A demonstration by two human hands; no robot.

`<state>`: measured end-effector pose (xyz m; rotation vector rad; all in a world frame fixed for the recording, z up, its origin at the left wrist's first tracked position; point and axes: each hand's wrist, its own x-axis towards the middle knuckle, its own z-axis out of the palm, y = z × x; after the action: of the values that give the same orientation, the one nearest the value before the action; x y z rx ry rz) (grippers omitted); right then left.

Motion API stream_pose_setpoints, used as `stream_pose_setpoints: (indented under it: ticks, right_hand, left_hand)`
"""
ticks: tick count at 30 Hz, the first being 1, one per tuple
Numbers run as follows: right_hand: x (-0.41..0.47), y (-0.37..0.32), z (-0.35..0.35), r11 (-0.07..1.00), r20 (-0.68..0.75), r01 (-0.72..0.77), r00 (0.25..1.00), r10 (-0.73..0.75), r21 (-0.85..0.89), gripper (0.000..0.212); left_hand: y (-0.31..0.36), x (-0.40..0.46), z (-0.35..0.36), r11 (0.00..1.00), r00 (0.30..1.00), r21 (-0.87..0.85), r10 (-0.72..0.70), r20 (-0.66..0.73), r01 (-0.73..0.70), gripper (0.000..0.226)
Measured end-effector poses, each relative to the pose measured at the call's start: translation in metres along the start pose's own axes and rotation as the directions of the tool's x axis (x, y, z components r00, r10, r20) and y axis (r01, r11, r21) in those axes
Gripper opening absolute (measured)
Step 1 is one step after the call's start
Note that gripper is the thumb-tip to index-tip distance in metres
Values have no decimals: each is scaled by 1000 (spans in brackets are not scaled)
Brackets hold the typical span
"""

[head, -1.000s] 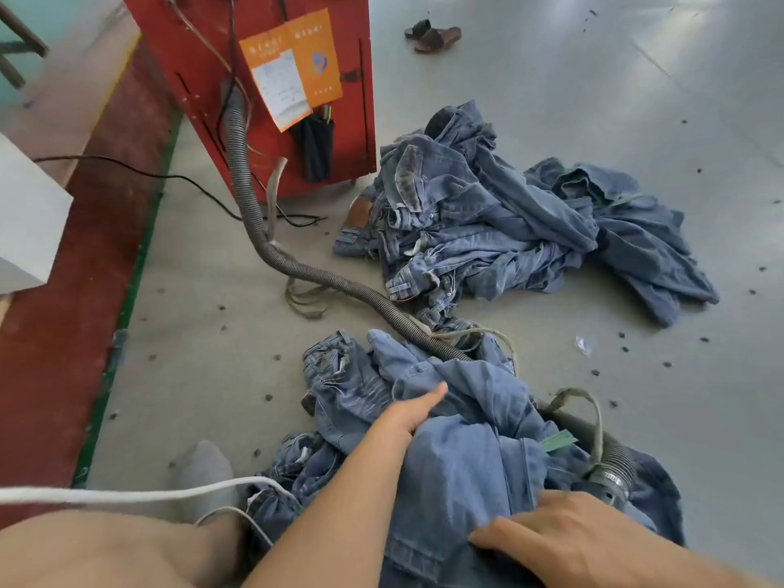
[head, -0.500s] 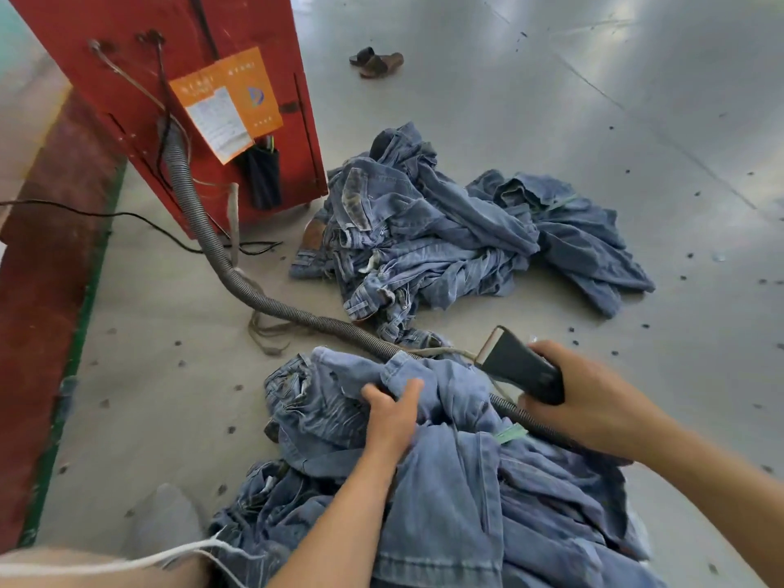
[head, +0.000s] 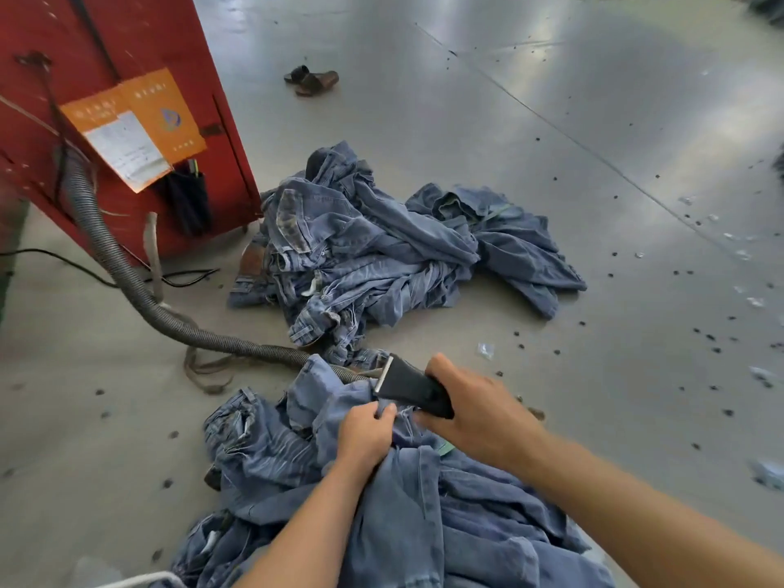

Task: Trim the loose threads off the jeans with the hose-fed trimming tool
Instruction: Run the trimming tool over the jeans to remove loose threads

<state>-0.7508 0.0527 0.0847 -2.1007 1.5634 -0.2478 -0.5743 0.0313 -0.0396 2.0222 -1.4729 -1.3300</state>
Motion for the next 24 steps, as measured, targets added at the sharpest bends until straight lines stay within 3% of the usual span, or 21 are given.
stream_pose_setpoints:
  ticks: [2,3,5,7,9,11,15,17,19,24]
  right_hand:
    - [-2,-4,-5,998,-82,57,995,-57,-2,43]
    - [-4,-6,-7,998,-121,62,991,-62,-1,50]
    - [-7,-9,-11,999,-203,41,978,-43,-15,56]
    - [-10,-11,-17,1000,-266,13,964,-14,-5,55]
    - [-13,-14,-31,999,-287,6,958,4,37,54]
    - [-16,-16,-50,999,-298,24,955,-9,48,54]
    - [-22,-16,-95,995,-246,97,964,-99,-19,67]
    - [-29,-12,-107,993,-238,96,965,-109,-66,75]
    - [-34,-6,-108,995,-239,83,967,-93,-50,75]
    - [-44,-12,-100,993,-221,110,970,-98,43,62]
  left_hand:
    - [-5,-19,-2,943,997,-334,-30,-72,4,21]
    - [-3,-29,-5,838,995,-544,-76,-63,30,15]
    - [-2,-49,-14,528,991,-844,-128,30,94,32]
    - [-1,-73,-22,294,991,-946,-34,129,133,43]
    - [-4,-98,-31,185,974,-966,102,200,179,46]
    - [-9,-122,-40,176,955,-967,200,221,187,41]
    - [-9,-152,-39,239,935,-956,269,231,167,61]
    - [-9,-155,-41,352,968,-936,222,112,28,66]
    - [-6,-155,-50,464,961,-879,275,21,-113,67]
    - [-5,-156,-67,606,944,-765,330,-7,-217,66]
